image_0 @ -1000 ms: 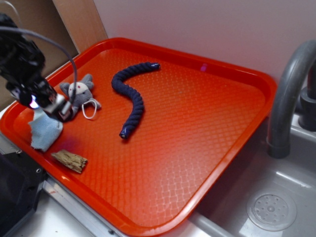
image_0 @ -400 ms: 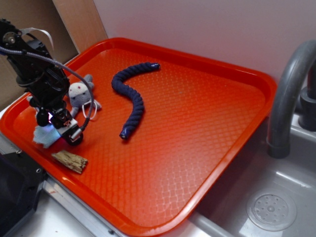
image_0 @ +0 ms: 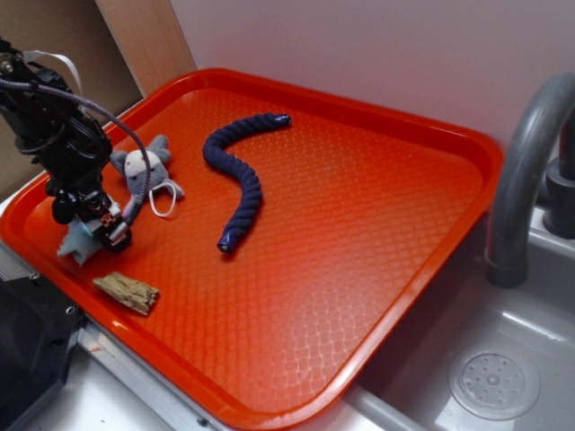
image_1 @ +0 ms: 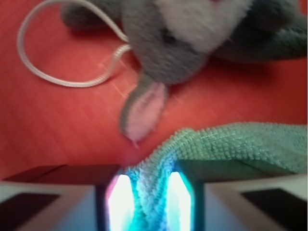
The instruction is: Grab the blue cloth.
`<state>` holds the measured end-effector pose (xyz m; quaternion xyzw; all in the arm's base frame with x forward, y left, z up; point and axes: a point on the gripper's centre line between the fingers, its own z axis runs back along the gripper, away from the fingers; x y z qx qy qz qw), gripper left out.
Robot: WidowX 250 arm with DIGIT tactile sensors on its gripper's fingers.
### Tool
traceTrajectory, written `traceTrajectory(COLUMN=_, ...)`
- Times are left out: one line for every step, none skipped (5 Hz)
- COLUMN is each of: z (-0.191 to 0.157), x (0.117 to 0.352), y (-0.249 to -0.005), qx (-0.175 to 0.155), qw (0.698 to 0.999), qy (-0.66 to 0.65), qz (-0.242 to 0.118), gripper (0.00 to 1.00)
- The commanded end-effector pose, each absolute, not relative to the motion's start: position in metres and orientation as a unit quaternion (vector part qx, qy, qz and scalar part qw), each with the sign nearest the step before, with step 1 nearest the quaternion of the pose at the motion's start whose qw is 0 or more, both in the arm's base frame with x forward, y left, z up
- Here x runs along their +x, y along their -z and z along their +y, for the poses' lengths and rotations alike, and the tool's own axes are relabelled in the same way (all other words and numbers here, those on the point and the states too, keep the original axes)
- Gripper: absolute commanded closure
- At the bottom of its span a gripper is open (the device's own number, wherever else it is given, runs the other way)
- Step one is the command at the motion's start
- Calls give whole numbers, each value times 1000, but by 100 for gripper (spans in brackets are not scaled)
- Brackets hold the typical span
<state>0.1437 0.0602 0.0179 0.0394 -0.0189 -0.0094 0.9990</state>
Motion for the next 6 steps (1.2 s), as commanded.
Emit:
traceTrajectory(z=65, x=134, y=-40, qx=33, qw=999, qy=10, qz=-18, gripper=100)
traceTrajectory(z=46, x=145, y=-89, qx=25, qw=999, qy=3, qz=-34, gripper=100)
traceTrajectory(z=12, x=169, y=-140, qx=32, qw=996, qy=0, qz=-89, gripper=100)
traceTrajectory(z=-5, x=185, y=-191, qx=34, qw=994, qy=-10, qz=-106, gripper=100)
traceTrajectory(z=-12, x=183, y=-203, qx=29, qw=994, qy=-10, qz=-109, gripper=100)
traceTrajectory(z=-10, x=180, y=-194, qx=38, qw=994, qy=-7, qz=-100, gripper=100)
